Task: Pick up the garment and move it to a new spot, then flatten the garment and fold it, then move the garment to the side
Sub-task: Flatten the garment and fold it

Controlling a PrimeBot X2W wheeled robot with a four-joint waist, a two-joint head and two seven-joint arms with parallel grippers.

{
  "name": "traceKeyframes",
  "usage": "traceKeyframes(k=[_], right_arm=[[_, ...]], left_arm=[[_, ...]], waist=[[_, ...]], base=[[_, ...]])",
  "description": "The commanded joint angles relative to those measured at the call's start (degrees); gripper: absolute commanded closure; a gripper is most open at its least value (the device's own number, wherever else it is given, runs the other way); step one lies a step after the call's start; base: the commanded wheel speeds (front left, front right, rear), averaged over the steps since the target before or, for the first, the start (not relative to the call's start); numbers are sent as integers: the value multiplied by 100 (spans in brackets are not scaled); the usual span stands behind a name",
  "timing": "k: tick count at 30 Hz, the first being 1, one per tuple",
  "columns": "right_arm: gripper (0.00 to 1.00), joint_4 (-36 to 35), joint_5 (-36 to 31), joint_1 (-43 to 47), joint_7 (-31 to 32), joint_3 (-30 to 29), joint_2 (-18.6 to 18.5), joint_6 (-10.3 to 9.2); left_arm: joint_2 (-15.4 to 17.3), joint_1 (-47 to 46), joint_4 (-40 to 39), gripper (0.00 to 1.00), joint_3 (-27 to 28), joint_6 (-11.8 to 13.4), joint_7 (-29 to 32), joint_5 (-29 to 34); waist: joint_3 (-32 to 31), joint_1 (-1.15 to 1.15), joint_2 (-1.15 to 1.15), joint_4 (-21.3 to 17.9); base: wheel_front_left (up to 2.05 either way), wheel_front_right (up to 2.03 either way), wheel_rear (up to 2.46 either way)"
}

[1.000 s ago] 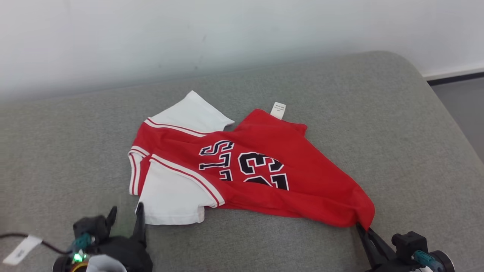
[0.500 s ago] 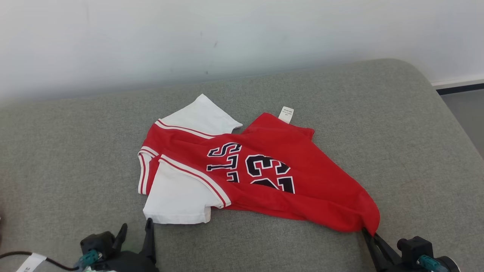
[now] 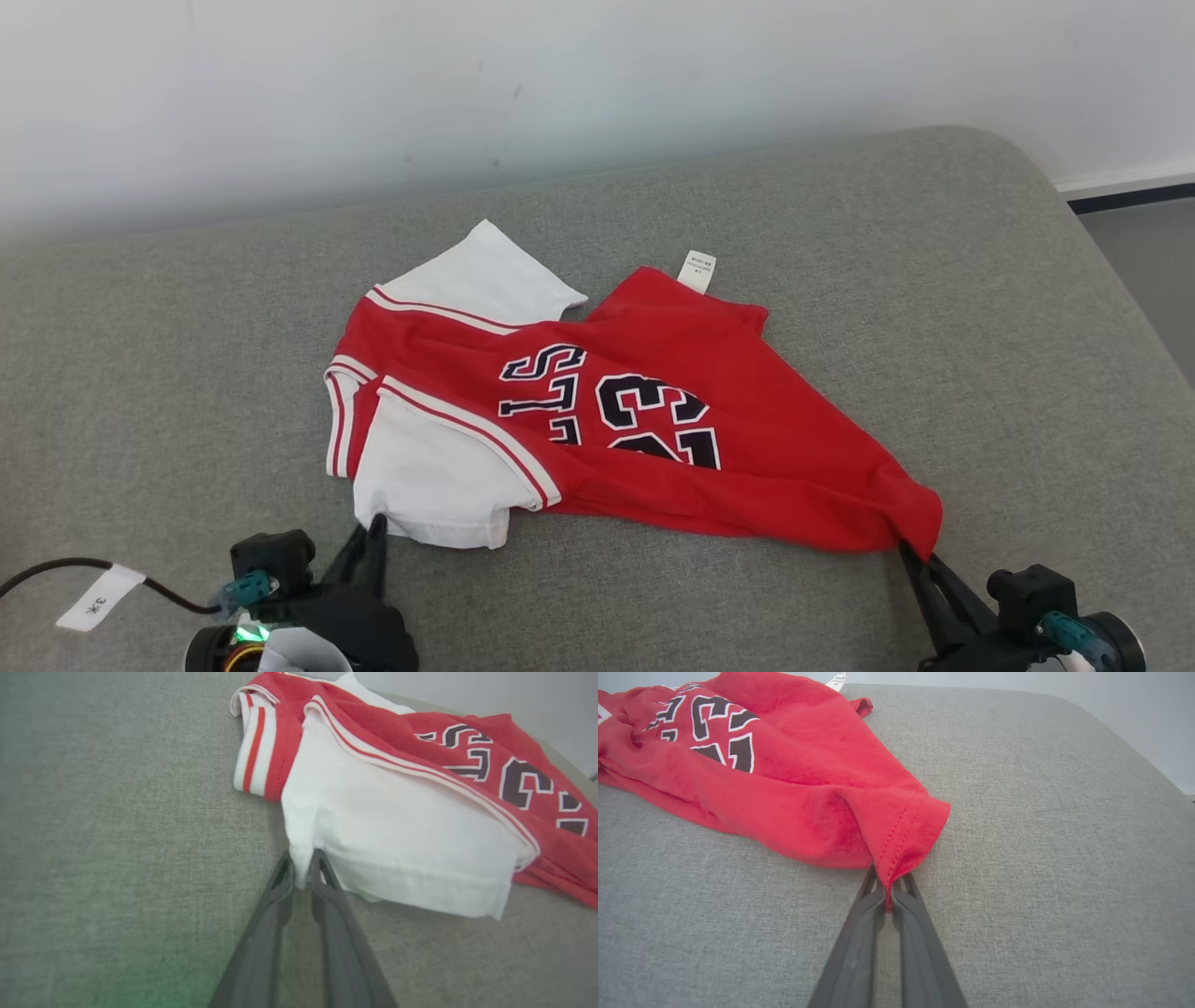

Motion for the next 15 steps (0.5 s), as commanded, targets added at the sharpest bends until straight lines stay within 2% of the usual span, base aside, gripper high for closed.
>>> traceKeyframes(k=[1,4,8,12,13,15], right_arm=[[100,-33,7,-30,-3,-36,-51,6],[100,-79,3,9,-3,-80,-63,6],[100,-299,6,107,-3,-283,-111,6],[100,-734,239,123,-3,-542,-133,6],[100,-975,465,63,-4,-542,-206,6],[100,-1198,648,-87,-4,-490,-368,6]], left_arm=[[-40,-6,-20,100,12,-97,-95,-9],[-52,62,-105,100,86,-214,-160,-110],[-123,273,-553,100,402,-459,-206,-629],[-39,407,-1471,100,783,-598,48,-1361],[57,414,-2016,100,950,-622,293,-1688],[133,324,-2563,100,1086,-596,609,-2001]], waist=[[-41,0,0,-15],[-112,0,0,-20],[-313,0,0,-5],[-530,0,0,39],[-636,0,0,62],[-710,0,0,83]], base=[[0,0,0],[0,0,0],[0,0,0],[0,0,0],[0,0,0],[0,0,0]])
